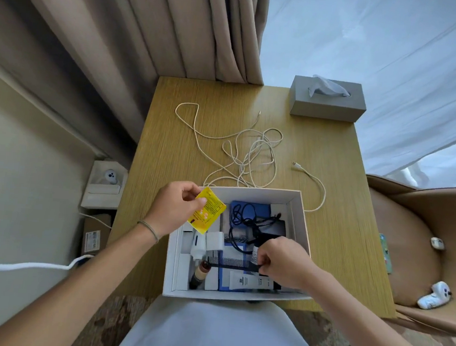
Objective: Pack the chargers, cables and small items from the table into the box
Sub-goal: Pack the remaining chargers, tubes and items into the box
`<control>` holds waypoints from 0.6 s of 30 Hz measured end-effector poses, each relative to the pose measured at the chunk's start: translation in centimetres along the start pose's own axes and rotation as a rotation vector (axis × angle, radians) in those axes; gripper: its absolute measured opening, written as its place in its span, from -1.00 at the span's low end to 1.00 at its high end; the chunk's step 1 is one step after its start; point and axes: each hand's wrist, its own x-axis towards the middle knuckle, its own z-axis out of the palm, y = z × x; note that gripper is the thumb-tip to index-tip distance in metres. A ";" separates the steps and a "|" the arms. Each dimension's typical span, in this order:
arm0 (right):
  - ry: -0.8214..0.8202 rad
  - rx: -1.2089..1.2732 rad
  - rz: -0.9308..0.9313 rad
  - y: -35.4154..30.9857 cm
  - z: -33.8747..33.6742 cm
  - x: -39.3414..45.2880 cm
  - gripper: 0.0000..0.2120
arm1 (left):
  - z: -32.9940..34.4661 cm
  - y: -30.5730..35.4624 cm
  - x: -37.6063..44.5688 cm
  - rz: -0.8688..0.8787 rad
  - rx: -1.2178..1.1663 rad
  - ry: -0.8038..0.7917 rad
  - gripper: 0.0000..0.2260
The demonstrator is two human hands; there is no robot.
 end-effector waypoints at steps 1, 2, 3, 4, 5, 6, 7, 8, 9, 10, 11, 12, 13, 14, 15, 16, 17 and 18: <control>0.001 -0.040 0.011 0.0 0.3 0.0 -0.90 | 0.4 0.0 -0.3 0.008 0.016 -0.019 -0.97; -0.003 -0.074 0.017 0.1 0.6 0.0 -0.87 | 0.8 0.0 -0.6 0.014 0.031 -0.039 -0.97; -0.008 -0.104 0.018 0.2 0.9 -0.1 -0.84 | 1.3 -0.1 -0.9 0.016 0.047 -0.058 -0.96; -0.011 -0.132 0.016 0.3 1.2 -0.2 -0.81 | 1.7 -0.1 -1.1 0.017 0.060 -0.076 -0.94; -0.008 -0.154 0.013 0.4 1.5 -0.3 -0.79 | 2.2 -0.2 -1.4 0.016 0.071 -0.094 -0.92; 0.002 -0.172 0.011 0.5 1.7 -0.4 -0.81 | 2.8 -0.3 -1.6 0.018 0.084 -0.112 -0.89; 0.022 -0.180 0.009 0.5 1.9 -0.4 -0.82 | 3.3 -0.4 -1.8 0.022 0.099 -0.127 -0.88; 0.048 -0.178 0.004 0.5 2.0 -0.5 -0.83 | 3.7 -0.4 -1.9 0.026 0.114 -0.138 -0.85; 0.080 -0.166 -0.003 0.6 2.1 -0.6 -0.83 | 4.2 -0.5 -2.0 0.024 0.128 -0.145 -0.81; 0.115 -0.145 -0.009 0.6 2.1 -0.7 -0.83 | 4.7 -0.6 -2.1 0.015 0.141 -0.148 -0.74; 0.147 -0.117 -0.012 0.7 1.9 -0.8 -0.82 | 5.2 -0.6 -2.1 0.002 0.153 -0.154 -0.67; 0.171 -0.085 -0.014 0.8 1.7 -0.9 -0.80 | 5.6 -0.7 -2.2 -0.014 0.164 -0.160 -0.59; 0.191 -0.055 -0.018 0.8 1.5 -1.0 -0.79 | 6.1 -0.8 -2.3 -0.031 0.172 -0.165 -0.53; 0.208 -0.027 -0.020 0.9 1.3 -1.1 -0.78 | 6.6 -0.8 -2.4 -0.042 0.182 -0.168 -0.50; 0.223 -0.002 -0.022 0.9 1.1 -1.2 -0.78 | 7.1 -1.0 -2.4 -0.048 0.195 -0.169 -0.51; 0.236 0.021 -0.021 0.9 0.8 -1.3 -0.78 | 7.5 -1.1 -2.4 -0.051 0.212 -0.172 -0.54; 0.249 0.049 -0.018 0.9 0.6 -1.4 -0.78 | 7.9 -1.2 -2.4 -0.052 0.227 -0.175 -0.60; 0.264 0.083 -0.014 0.9 0.3 -1.4 -0.78 | 8.2 -1.3 -2.4 -0.052 0.239 -0.177 -0.65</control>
